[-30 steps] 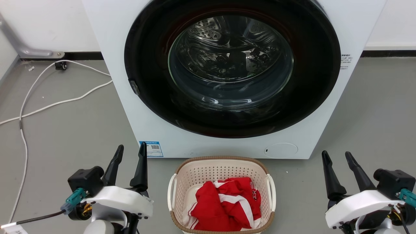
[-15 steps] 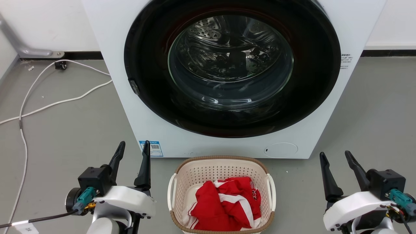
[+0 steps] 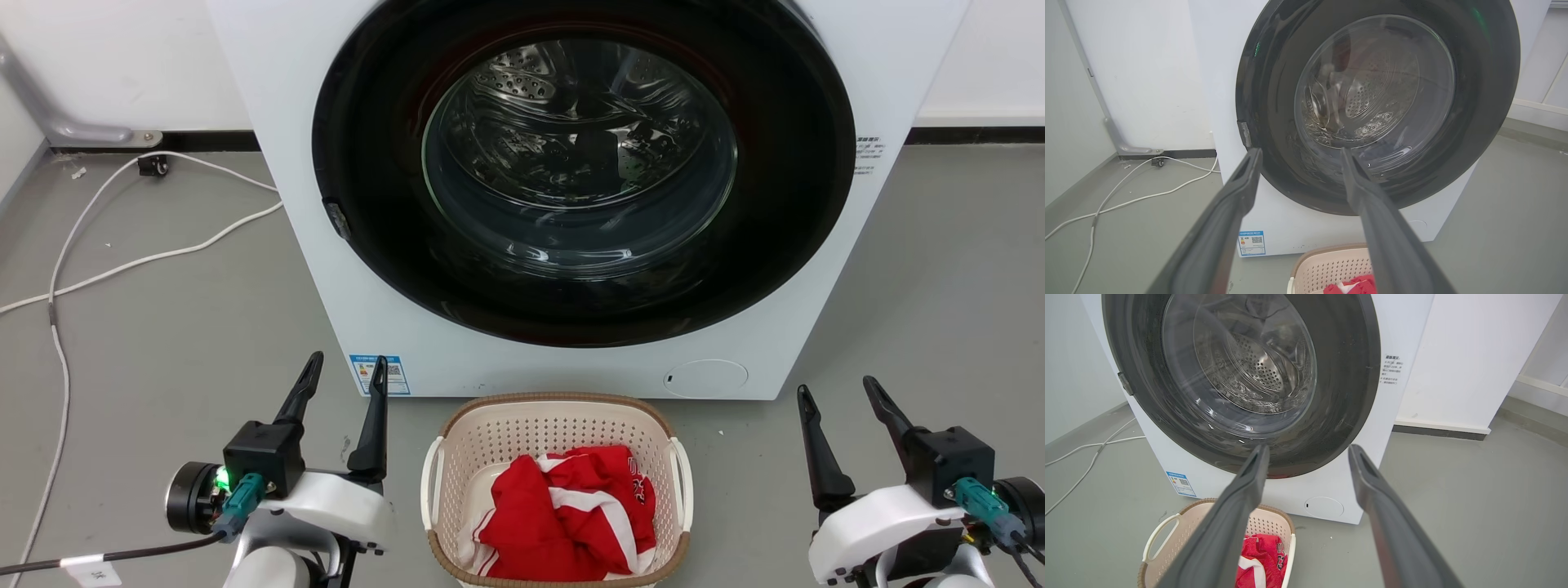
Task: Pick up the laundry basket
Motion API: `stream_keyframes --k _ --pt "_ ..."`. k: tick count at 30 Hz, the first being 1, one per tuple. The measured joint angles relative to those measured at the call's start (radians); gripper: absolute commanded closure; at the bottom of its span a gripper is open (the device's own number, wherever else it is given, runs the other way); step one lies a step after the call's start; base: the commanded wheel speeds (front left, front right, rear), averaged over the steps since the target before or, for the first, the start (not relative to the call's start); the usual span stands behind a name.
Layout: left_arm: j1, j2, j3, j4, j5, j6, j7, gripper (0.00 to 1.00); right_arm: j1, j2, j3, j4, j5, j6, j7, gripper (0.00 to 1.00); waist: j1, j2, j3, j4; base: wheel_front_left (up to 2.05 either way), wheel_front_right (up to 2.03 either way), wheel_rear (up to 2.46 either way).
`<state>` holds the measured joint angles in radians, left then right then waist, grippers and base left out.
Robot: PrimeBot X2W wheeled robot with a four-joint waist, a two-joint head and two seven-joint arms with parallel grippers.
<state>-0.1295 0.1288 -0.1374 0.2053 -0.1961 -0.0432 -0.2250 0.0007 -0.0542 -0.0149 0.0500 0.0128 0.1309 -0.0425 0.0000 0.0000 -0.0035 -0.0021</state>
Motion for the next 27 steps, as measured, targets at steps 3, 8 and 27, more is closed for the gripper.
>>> stream_keyframes --k 3,8,27 --pt "-0.002 0.002 -0.005 0.004 0.021 0.003 -0.005 0.00 0.001 0.000 -0.001 -0.001 -0.023 0.000 -0.001 0.00 0.0000 0.0000 0.000 0.000 0.00 0.00 0.00" --pt "-0.003 0.003 -0.008 0.013 0.050 0.010 -0.015 0.00 0.004 0.001 -0.001 -0.002 -0.058 0.000 -0.009 0.00 0.0000 0.0000 -0.001 -0.001 0.00 0.00 0.00" --pt "-0.003 -0.006 0.001 0.022 0.093 0.017 -0.038 0.00 0.005 0.002 -0.009 0.007 -0.091 0.000 -0.046 0.00 0.0001 0.0000 -0.003 0.000 0.00 0.00 0.00"
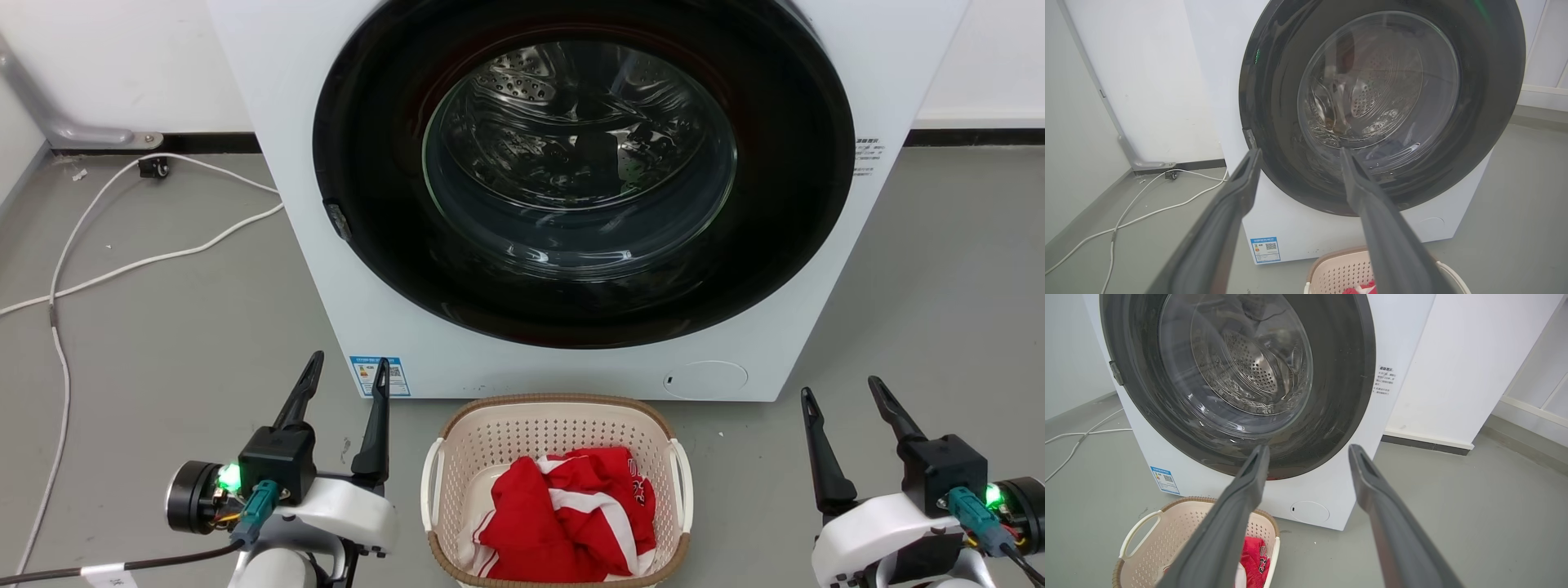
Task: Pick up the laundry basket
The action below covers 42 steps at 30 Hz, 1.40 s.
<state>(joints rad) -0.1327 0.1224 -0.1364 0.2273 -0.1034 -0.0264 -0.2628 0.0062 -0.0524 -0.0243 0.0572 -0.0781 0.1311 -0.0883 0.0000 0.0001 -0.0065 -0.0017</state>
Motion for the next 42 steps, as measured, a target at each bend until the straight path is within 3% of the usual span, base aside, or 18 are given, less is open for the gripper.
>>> stream_keyframes --k 11,18,32,42 --pt "-0.002 -0.001 0.000 0.024 -0.007 0.000 0.000 0.00 -0.001 0.000 -0.010 0.018 0.015 0.000 0.006 0.00 0.0000 0.0000 0.008 0.003 0.00 0.00 0.00" --pt "-0.102 0.005 0.006 0.109 -0.031 -0.018 0.021 0.00 -0.073 0.000 -0.011 0.094 0.018 0.000 0.046 0.00 0.0000 0.0000 0.069 -0.002 0.00 0.00 0.00" --pt "-0.423 0.045 0.000 0.406 -0.119 -0.087 0.113 0.00 -0.361 0.001 0.061 0.346 0.032 0.000 0.143 0.00 0.0001 0.0000 0.318 -0.015 0.00 0.00 0.00" --pt "-0.636 0.083 -0.102 0.641 -0.223 -0.103 0.179 0.00 -0.599 0.002 0.116 0.585 0.079 0.000 0.195 0.00 0.0002 0.0000 0.527 -0.030 0.00 0.00 0.00"
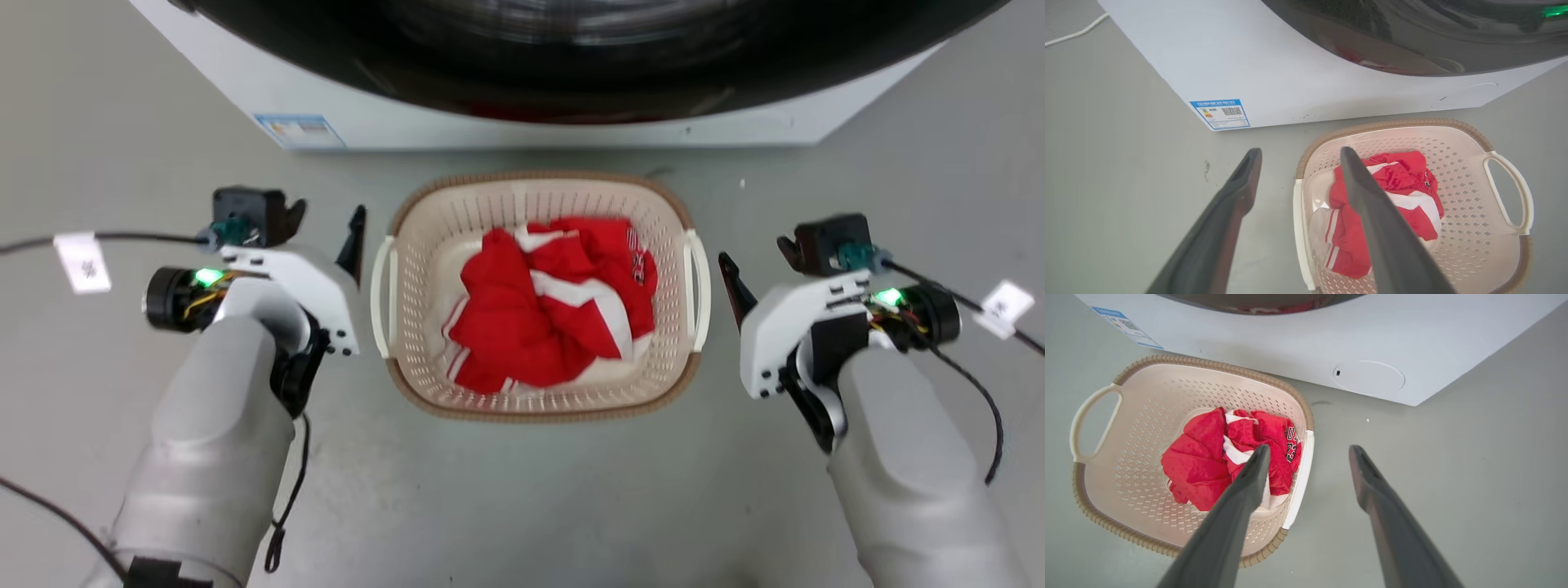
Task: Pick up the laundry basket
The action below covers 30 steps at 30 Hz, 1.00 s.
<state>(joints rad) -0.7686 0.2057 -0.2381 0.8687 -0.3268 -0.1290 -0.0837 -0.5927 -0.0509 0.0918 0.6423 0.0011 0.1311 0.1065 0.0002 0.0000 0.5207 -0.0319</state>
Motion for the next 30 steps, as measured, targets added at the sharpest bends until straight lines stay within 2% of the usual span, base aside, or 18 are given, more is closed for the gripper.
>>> stream_keyframes --k 5,15,30 --pt "-0.069 0.021 -0.093 0.076 -0.101 0.000 0.053 0.00 -0.099 0.000 0.034 0.137 0.037 0.000 0.018 0.00 0.0000 0.0000 0.088 -0.008 0.00 0.00 0.00" --pt "-0.183 0.064 -0.217 0.177 -0.231 -0.002 0.119 0.00 -0.269 0.000 0.122 0.340 0.130 0.000 0.013 0.00 0.0000 0.0000 0.221 -0.020 0.00 0.00 0.00" --pt "-0.281 0.084 -0.361 0.223 -0.395 -0.002 0.179 0.00 -0.409 0.000 0.261 0.480 0.269 0.000 0.024 0.00 -0.0001 0.0000 0.346 -0.029 0.00 0.00 0.00"
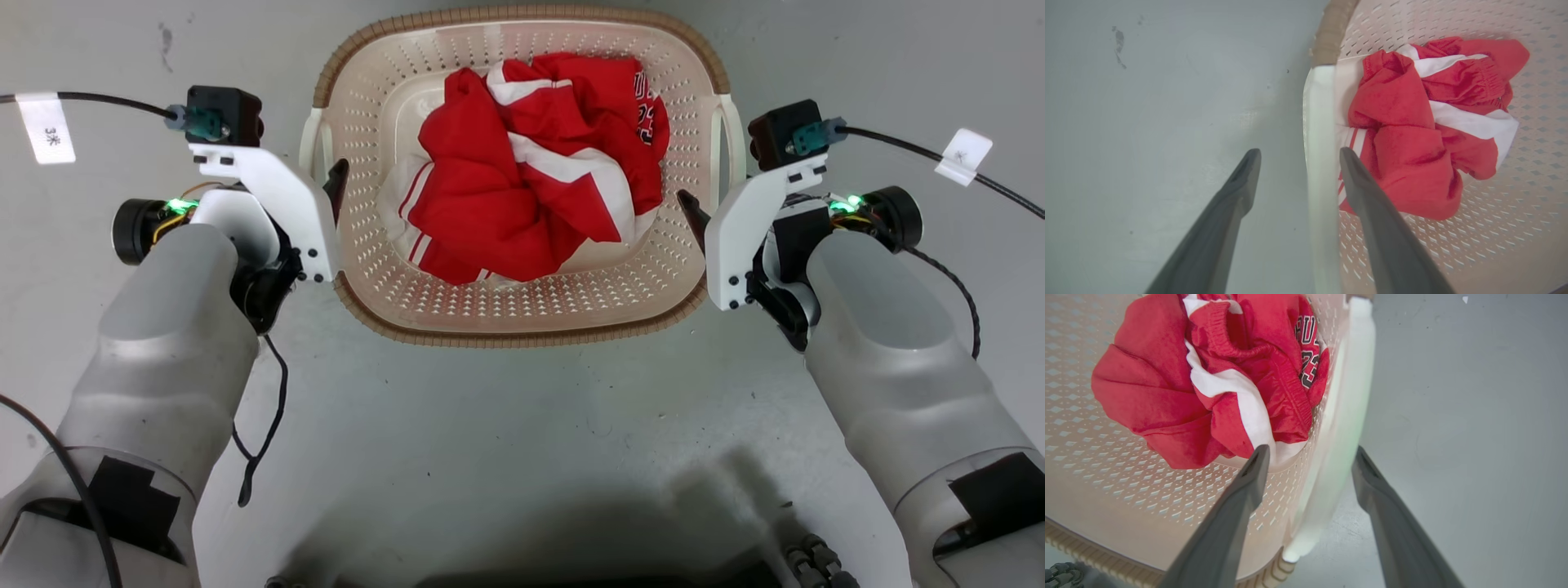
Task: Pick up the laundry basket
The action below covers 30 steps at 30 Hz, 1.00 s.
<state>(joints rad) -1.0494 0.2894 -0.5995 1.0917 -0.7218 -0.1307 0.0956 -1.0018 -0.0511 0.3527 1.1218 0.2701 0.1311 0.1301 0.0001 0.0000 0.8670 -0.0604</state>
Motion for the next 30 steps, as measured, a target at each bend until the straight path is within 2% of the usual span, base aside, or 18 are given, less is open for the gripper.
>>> stream_keyframes --k 1,2,3,4,5,6,7,17,30 --pt "-0.002 0.000 -0.007 0.000 -0.012 0.000 0.002 0.05 -0.004 0.000 0.008 0.005 0.007 0.000 0.000 0.00 0.0000 0.0000 0.004 0.000 0.00 0.00 0.00" --pt "-0.002 0.001 -0.017 0.000 -0.018 0.000 0.002 0.52 -0.005 0.000 0.017 0.011 0.013 0.000 0.000 0.07 0.0000 0.0000 0.007 0.001 0.00 0.00 0.00" --pt "-0.004 0.002 -0.026 0.000 -0.024 0.000 0.002 0.63 -0.006 0.000 0.026 0.016 0.021 0.000 0.004 0.24 0.0000 0.0000 0.010 0.002 0.00 0.00 0.00" --pt "-0.005 0.002 -0.036 0.000 -0.034 0.000 0.006 0.63 -0.006 0.000 0.036 0.017 0.039 0.000 0.009 0.24 0.0000 0.0000 0.011 0.003 0.00 0.00 0.00" --pt "-0.005 0.003 -0.043 -0.001 -0.046 0.000 0.007 0.91 -0.007 0.000 0.043 0.018 0.052 0.000 0.009 0.56 0.0000 0.0000 0.012 0.004 0.00 0.00 0.00" --pt "-0.005 0.004 -0.051 -0.002 -0.060 0.000 0.013 1.00 -0.010 0.000 0.050 0.021 0.057 0.000 0.006 0.85 0.0000 0.0000 0.013 0.005 0.00 0.00 0.00" --pt "-0.005 0.004 -0.060 -0.003 -0.071 0.000 0.017 1.00 -0.016 0.000 0.055 0.025 0.059 0.000 -0.001 1.00 0.0000 0.0000 0.013 0.006 0.00 0.00 0.00" --pt "-0.002 0.010 -0.142 -0.012 -0.169 0.000 0.044 1.00 -0.029 -0.002 0.103 0.073 0.118 -0.002 -0.011 1.00 0.0000 0.0000 -0.016 0.014 0.00 0.00 0.00" --pt "0.016 0.007 -0.214 0.012 -0.315 0.003 0.229 1.00 -0.037 -0.004 0.180 0.098 0.236 -0.002 0.160 1.00 0.0000 0.0000 -0.170 0.020 0.00 0.00 0.00"
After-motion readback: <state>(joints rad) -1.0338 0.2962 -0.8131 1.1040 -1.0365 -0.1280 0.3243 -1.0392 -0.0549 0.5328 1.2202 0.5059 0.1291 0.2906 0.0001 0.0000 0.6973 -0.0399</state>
